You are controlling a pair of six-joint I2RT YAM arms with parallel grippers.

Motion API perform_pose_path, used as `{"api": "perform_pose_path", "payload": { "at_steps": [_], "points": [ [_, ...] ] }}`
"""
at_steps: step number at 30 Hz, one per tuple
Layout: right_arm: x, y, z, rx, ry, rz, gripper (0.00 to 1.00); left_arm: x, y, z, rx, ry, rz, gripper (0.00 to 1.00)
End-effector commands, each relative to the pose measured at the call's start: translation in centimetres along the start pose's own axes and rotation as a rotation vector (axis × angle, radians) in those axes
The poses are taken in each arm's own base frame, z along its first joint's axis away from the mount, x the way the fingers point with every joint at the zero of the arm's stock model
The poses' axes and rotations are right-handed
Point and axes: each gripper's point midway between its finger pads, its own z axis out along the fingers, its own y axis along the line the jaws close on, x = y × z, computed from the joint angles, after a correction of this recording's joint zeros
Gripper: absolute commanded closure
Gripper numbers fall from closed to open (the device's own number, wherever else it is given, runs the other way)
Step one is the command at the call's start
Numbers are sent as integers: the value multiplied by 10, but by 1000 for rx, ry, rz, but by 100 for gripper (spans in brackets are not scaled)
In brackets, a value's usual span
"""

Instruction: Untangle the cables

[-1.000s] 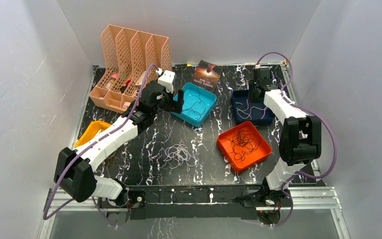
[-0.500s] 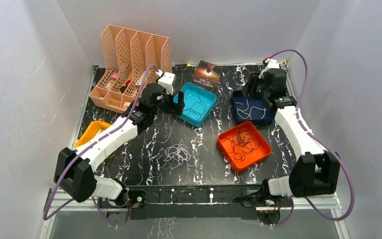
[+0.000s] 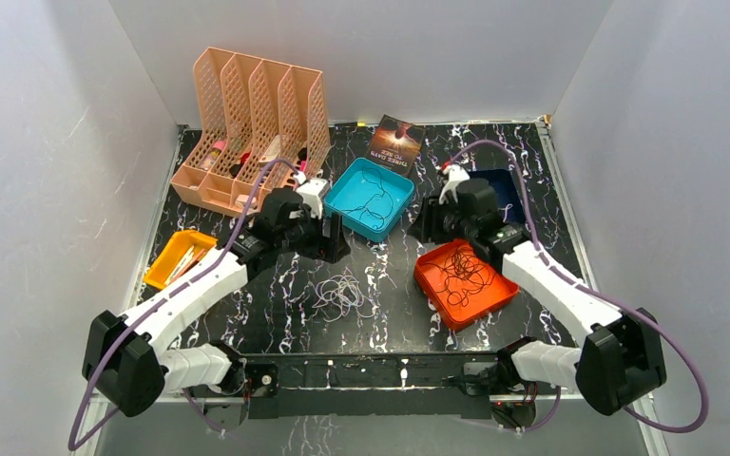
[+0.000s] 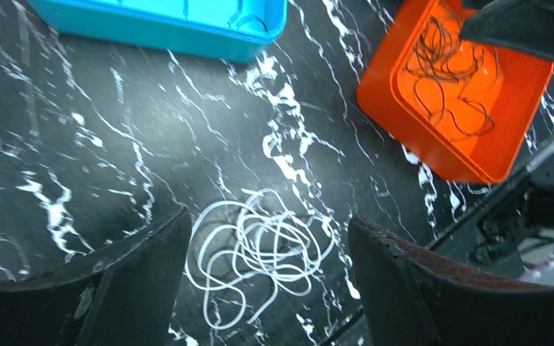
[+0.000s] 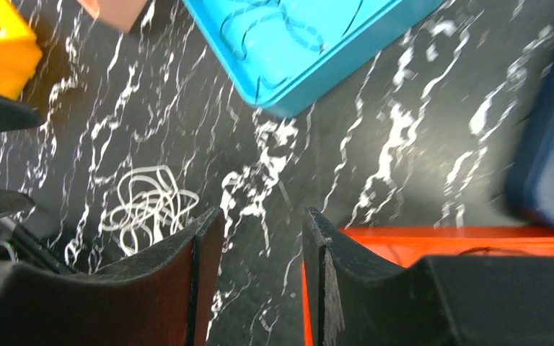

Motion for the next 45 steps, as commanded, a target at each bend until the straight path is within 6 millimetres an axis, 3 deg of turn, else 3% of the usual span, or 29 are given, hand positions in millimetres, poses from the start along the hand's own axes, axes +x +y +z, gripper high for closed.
{"api": "perform_pose_path", "payload": {
  "at_steps": [1,5,8,17,25,37,45],
  "points": [
    [17,25,-5,-53,-15,26,49,40,-25,-2,100,125,-65,24],
    [44,34,-5,-71,28,23,49,65,-28,3,86,175,-76,29],
    [51,34,-6,-73,37,28,49,80,-24,8,72,211,-76,39],
    [43,34,-8,-58,18,6,49,94,-21,21,69,235,-99,53],
    [46,35,-8,-68,28,12,49,102,-16,35,56,252,-100,59],
    [41,38,-12,-90,-24,19,49,88,-16,37,35,212,-86,100],
    [19,70,-23,-314,-247,-23,44,46,-19,15,4,96,-51,100]
  ]
}}
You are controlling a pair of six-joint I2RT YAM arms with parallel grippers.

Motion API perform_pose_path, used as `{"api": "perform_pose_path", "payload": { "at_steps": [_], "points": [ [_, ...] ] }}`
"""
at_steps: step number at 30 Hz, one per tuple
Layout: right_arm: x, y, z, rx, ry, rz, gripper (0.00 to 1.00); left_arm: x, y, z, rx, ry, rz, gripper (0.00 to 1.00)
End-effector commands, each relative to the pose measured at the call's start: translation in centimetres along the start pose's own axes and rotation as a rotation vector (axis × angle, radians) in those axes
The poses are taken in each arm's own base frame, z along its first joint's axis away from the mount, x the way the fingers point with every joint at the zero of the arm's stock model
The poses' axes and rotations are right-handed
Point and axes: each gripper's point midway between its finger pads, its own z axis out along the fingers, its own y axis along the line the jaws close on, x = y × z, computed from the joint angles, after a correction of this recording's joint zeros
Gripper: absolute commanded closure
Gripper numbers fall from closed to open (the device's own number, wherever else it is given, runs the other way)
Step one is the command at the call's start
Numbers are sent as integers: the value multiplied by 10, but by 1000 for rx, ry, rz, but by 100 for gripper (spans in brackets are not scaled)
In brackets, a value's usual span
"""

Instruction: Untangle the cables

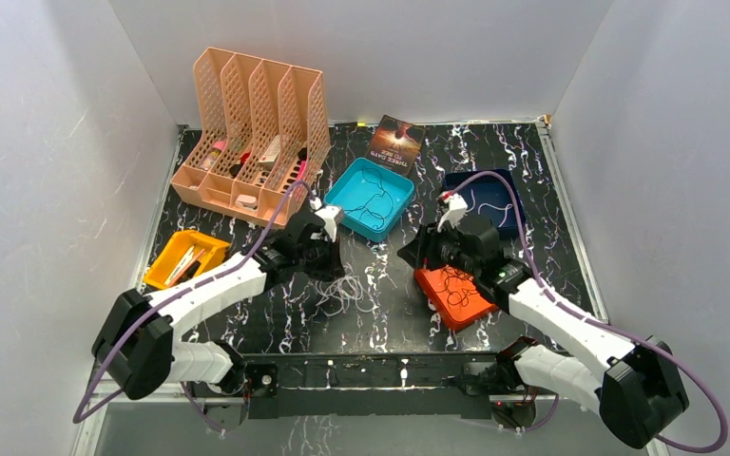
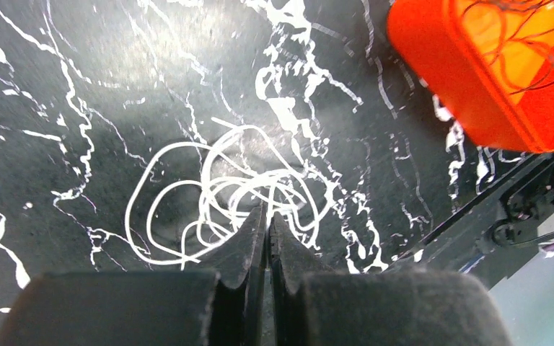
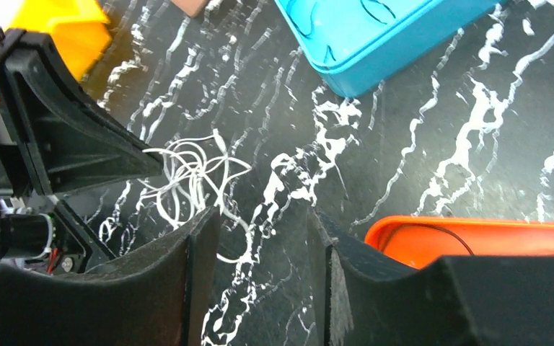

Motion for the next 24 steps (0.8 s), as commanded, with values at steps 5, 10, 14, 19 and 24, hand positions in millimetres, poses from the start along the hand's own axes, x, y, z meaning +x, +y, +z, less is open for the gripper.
{"api": "perform_pose_path", "payload": {
  "at_steps": [5,10,14,19,24],
  "points": [
    [-40,55,-4,-320,-264,-65,40,-52,-25,-43,34,-156,49,100],
    [-41,76,8,-369,-284,-65,37,-66,-36,-57,63,-190,58,100],
    [-43,93,21,-381,-296,-80,35,-73,-41,-65,70,-205,60,100],
    [-43,101,35,-384,-307,-75,33,-79,-46,-72,84,-223,59,100],
    [-41,106,49,-386,-294,-68,32,-82,-50,-76,100,-232,59,100]
  ]
}}
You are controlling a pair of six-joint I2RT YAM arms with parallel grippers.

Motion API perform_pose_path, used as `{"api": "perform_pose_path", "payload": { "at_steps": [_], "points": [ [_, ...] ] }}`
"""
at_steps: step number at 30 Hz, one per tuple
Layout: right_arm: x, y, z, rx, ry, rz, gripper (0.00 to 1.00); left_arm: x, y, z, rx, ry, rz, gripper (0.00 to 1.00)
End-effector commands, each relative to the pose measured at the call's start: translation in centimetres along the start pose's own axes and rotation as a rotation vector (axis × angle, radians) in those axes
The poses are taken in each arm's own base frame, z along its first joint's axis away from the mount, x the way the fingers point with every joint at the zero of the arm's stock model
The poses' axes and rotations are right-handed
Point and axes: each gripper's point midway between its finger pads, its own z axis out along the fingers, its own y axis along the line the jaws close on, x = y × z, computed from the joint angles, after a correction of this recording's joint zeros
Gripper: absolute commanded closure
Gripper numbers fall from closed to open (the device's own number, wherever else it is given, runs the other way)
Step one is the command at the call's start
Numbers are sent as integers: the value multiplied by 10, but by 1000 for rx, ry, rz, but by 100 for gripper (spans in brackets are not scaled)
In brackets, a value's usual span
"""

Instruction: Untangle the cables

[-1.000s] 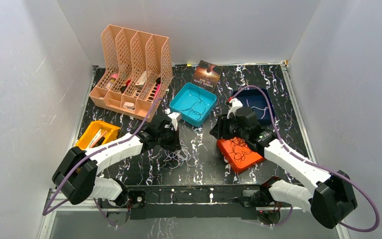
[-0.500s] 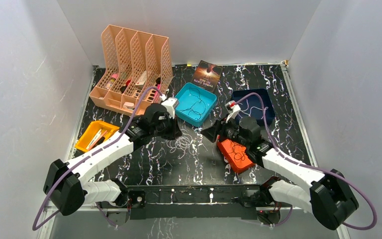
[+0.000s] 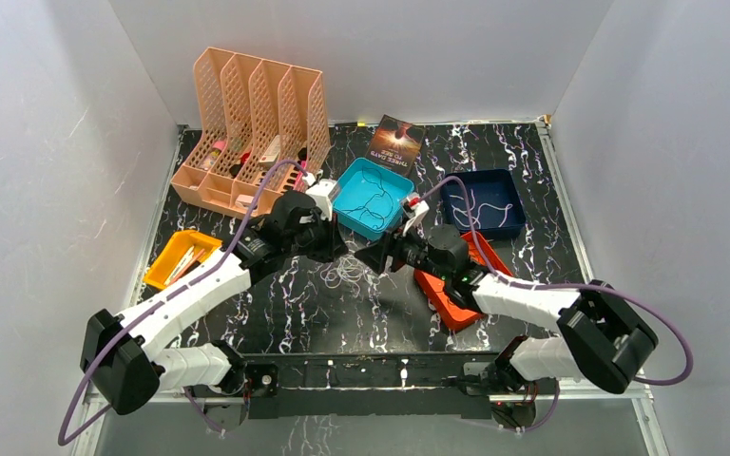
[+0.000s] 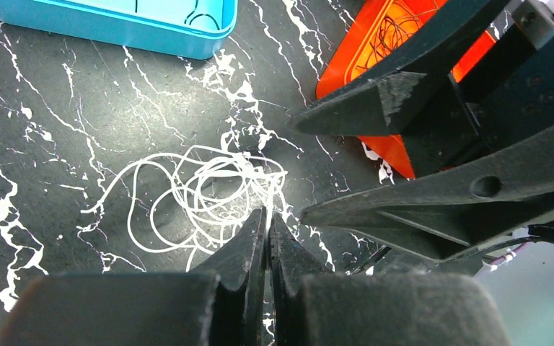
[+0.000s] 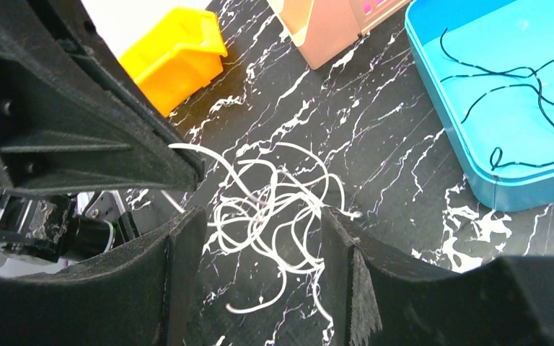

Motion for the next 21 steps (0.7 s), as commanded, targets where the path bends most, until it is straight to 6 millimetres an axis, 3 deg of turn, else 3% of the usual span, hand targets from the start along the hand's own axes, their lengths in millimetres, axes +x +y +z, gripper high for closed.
{"api": "perform_pose_path", "payload": {
  "at_steps": [1,11,16,21],
  "points": [
    [-42,20,17,-53,-136,-21,32,-20,-17,-19,52,-54,13,100],
    [-22,22,56,-98,-92,5,31,-43,-36,-40,110,-116,14,100],
    [4,18,69,-92,-30,20,33,-59,-42,-53,113,-155,24,100],
    [38,4,67,-57,33,58,35,-91,-49,-77,89,-236,62,100]
  ]
}}
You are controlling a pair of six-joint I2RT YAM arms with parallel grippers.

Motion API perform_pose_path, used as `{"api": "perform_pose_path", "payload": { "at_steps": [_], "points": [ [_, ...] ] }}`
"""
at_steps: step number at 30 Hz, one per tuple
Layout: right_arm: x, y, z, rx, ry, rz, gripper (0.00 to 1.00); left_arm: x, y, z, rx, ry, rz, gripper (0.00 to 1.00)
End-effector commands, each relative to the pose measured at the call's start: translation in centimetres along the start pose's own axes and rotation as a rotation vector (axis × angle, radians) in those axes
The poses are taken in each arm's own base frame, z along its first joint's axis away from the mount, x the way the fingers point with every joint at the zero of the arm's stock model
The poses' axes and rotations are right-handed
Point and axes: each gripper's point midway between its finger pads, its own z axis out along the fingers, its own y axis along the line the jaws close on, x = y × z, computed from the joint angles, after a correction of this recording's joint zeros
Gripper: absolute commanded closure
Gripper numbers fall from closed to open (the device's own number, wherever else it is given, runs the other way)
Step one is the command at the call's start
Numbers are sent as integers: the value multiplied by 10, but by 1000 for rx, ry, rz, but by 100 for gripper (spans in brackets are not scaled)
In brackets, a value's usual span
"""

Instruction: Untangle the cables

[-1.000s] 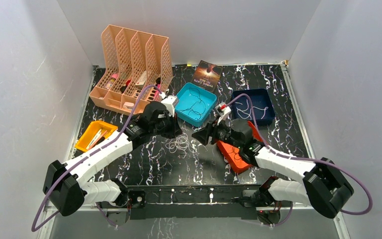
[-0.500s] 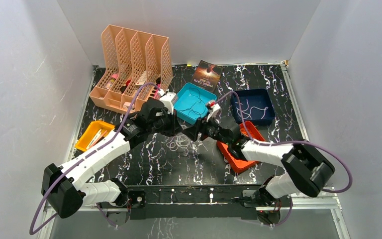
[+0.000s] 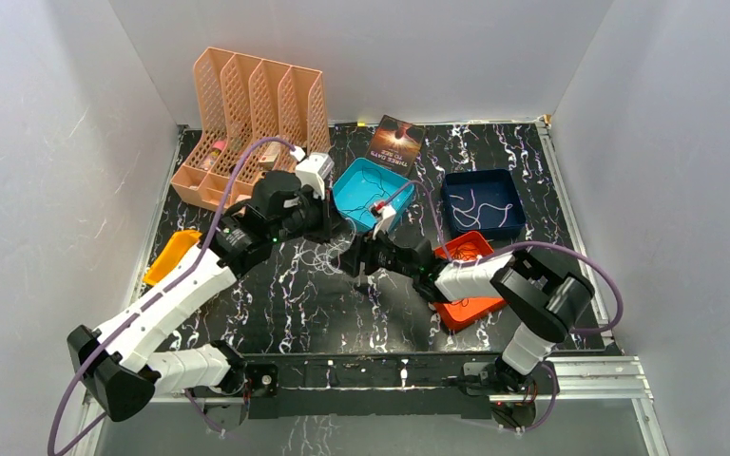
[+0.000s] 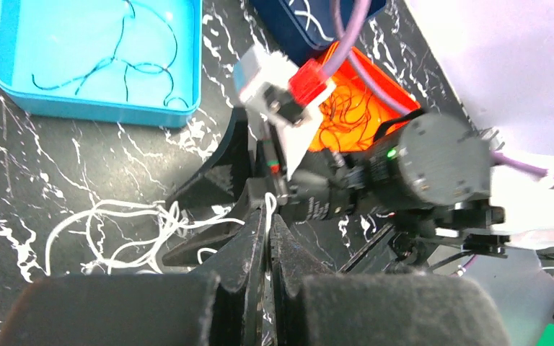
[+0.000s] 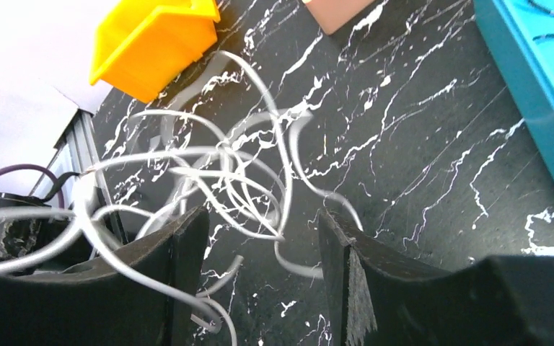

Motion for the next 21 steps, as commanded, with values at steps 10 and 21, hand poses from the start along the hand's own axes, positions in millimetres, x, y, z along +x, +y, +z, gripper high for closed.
{"api": "perform_pose_path", "payload": {
  "at_steps": [10,21],
  "points": [
    [41,-12,-1,0,44,66,44,-88,-30,-55,5,-215,108,100],
    [78,-26,-13,41,125,101,58,-141,-40,-83,-32,-353,199,100]
  ]
}}
